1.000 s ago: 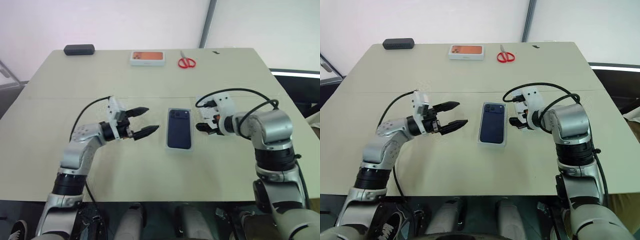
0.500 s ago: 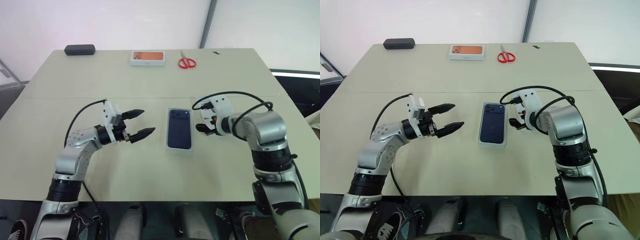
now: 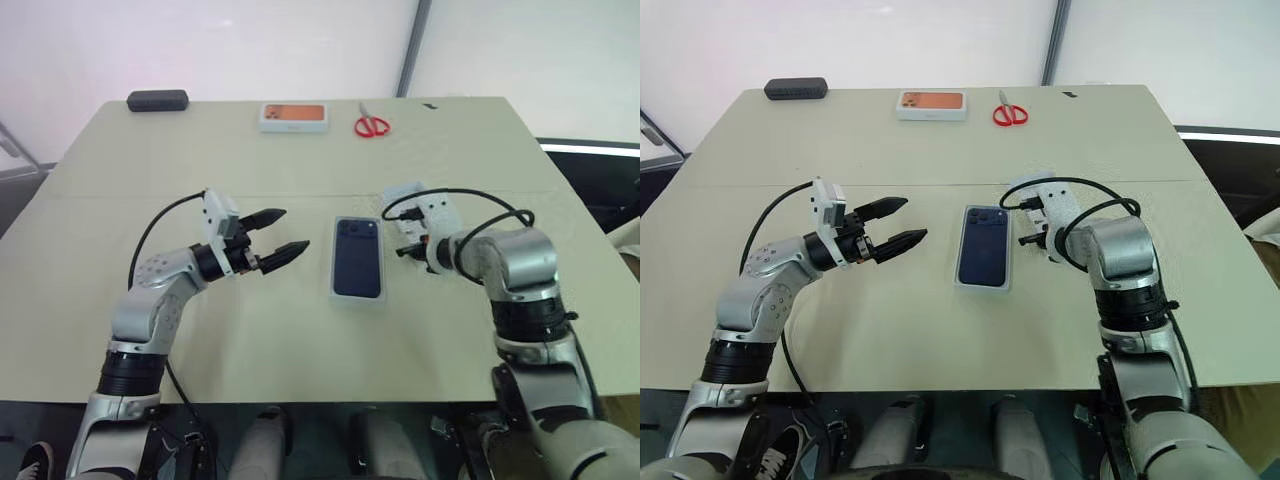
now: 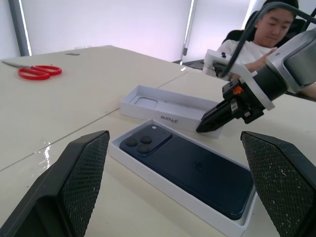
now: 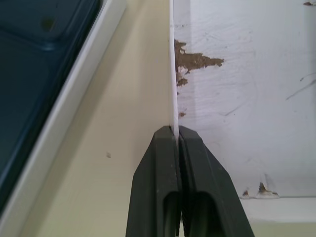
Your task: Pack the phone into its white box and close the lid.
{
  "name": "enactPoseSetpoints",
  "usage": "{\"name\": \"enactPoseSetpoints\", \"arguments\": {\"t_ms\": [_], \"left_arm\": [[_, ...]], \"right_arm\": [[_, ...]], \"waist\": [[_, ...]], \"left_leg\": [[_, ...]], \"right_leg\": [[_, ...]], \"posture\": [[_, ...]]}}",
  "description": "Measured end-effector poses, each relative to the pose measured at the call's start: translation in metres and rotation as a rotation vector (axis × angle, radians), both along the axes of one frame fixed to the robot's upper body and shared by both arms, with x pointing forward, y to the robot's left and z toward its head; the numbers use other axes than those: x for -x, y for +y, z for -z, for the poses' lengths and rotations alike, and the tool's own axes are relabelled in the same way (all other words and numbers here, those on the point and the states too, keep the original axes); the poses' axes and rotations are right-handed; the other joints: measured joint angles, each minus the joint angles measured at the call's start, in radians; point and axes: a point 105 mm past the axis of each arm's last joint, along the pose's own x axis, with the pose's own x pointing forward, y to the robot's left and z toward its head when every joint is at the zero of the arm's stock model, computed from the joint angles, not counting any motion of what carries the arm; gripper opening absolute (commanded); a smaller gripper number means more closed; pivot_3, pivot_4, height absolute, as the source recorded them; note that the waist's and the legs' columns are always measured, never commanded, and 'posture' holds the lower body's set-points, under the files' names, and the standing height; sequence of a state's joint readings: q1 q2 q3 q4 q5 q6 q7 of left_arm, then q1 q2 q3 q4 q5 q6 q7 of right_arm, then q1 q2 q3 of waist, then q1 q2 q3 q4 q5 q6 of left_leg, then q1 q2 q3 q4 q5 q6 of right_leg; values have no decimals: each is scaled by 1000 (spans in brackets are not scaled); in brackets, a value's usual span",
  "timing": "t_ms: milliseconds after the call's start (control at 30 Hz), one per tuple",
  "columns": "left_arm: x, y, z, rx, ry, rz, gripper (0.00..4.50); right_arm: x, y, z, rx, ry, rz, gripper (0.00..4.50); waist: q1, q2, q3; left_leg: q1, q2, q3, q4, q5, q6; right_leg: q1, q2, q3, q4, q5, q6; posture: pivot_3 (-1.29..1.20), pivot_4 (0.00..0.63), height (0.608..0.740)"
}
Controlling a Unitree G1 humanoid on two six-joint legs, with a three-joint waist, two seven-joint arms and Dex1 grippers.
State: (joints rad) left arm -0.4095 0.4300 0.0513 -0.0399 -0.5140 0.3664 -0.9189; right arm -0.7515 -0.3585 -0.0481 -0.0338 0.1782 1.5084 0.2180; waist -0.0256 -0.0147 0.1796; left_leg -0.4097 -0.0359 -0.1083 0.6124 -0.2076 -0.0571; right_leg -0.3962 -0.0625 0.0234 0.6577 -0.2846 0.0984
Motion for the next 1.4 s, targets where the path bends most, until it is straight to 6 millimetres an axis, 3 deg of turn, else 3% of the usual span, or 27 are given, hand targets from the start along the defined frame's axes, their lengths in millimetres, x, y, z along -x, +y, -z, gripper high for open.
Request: {"name": "enactPoseSetpoints", "arguments": {"t_ms": [133,333,600,967,1067,1200,1400], "left_arm": [[-1,0,-3,-2,-9,-4,4500],[-3,1,-7,1,-20,-12,4500],[-8,6,-9,11,-21,-32,4500],[-3,1,-19,27,-39,-9,4500],[0,8,-20,29,-36,-35,4500],[5,21,-17,24,-31,-81,3202],[5,31,-9,35,2,-160,85]], "right_arm": [[-7,8,-7,-149,-22,41,29],[-8,44,-51,-561,-160,-127,29],[31,101,-80,-1025,-156,-371,29],[52,108,-57,-1099,-96,-359,29],[54,110,-54,-1111,-73,-357,29],[57,114,-55,-1151,-45,-379,0],[66,121,-42,-1174,30,-388,0]], "waist": [[3,0,0],[4,1,0],[3,1,1],[-4,2,1],[-19,3,2],[-21,4,2],[-18,4,2]], "left_leg": [[0,0,0,-1,0,0],[0,0,0,-1,0,0],[0,0,-1,-1,0,0],[-1,1,-1,-2,0,0],[0,1,-1,-2,0,0],[0,1,-1,-2,0,0],[-1,1,0,-2,0,0]], "right_leg": [[-1,0,0,0,0,0],[-1,0,0,0,0,0],[-2,0,0,2,0,0],[-3,0,1,3,0,0],[-3,-1,1,4,0,0],[-4,0,2,4,0,0],[-3,-1,1,4,0,0]], "posture": [[0,150,740],[0,150,740],[0,150,740],[0,150,740],[0,150,740],[0,150,740],[0,150,740]]}}
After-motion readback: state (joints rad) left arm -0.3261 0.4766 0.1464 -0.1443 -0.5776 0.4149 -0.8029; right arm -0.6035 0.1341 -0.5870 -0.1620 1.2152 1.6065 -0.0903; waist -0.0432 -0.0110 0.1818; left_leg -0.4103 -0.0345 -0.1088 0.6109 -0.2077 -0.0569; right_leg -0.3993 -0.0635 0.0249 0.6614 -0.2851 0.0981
